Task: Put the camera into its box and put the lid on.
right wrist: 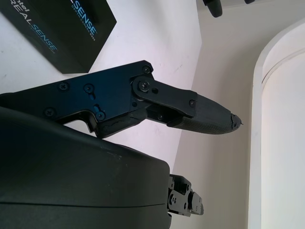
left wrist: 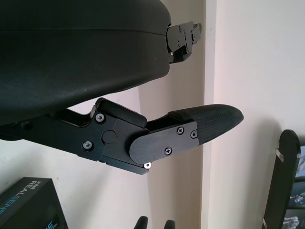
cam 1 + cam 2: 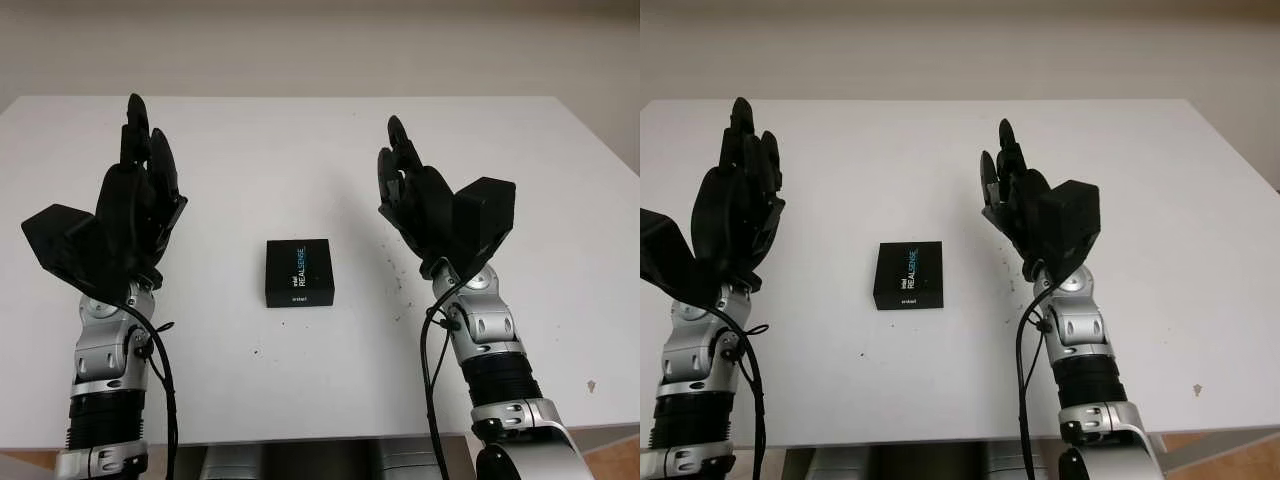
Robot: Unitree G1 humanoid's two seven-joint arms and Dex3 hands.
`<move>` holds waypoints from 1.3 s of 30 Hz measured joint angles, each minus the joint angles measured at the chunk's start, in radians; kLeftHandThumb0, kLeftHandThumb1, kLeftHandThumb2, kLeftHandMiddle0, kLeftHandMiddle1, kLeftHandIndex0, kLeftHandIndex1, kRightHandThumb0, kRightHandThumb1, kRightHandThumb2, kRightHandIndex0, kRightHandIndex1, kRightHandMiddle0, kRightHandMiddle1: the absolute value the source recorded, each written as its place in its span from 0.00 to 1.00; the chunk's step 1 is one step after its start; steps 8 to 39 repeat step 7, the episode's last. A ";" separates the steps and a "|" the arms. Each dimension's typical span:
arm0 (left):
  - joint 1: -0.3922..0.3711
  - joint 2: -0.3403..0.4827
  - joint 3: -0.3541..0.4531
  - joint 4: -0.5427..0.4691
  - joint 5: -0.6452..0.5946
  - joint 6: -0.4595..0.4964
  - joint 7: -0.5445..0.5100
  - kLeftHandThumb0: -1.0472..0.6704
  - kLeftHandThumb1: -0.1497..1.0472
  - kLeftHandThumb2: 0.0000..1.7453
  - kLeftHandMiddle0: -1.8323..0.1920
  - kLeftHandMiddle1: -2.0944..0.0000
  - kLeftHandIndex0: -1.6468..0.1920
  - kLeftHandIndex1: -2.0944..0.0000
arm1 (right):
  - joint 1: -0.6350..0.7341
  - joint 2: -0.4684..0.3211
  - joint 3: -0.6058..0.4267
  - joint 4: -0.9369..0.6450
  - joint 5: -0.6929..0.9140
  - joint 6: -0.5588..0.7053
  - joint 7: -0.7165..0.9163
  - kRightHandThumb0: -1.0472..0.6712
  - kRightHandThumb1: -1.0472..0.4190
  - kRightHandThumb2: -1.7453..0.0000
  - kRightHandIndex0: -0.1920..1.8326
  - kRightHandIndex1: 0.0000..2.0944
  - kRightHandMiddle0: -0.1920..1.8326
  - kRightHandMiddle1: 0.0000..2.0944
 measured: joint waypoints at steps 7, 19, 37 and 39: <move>0.019 0.002 -0.018 0.001 0.001 -0.001 -0.024 0.16 1.00 0.38 1.00 1.00 1.00 1.00 | 0.004 0.001 -0.002 -0.013 0.000 0.000 -0.016 0.15 0.00 0.61 0.00 0.00 0.00 0.00; 0.019 0.002 -0.018 0.001 0.001 -0.001 -0.024 0.16 1.00 0.38 1.00 1.00 1.00 1.00 | 0.004 0.001 -0.002 -0.013 0.000 0.000 -0.016 0.15 0.00 0.61 0.00 0.00 0.00 0.00; 0.019 0.002 -0.018 0.001 0.001 -0.001 -0.024 0.16 1.00 0.38 1.00 1.00 1.00 1.00 | 0.004 0.001 -0.002 -0.013 0.000 0.000 -0.016 0.15 0.00 0.61 0.00 0.00 0.00 0.00; 0.019 0.002 -0.018 0.001 0.001 -0.001 -0.024 0.16 1.00 0.38 1.00 1.00 1.00 1.00 | 0.004 0.001 -0.002 -0.013 0.000 0.000 -0.016 0.15 0.00 0.61 0.00 0.00 0.00 0.00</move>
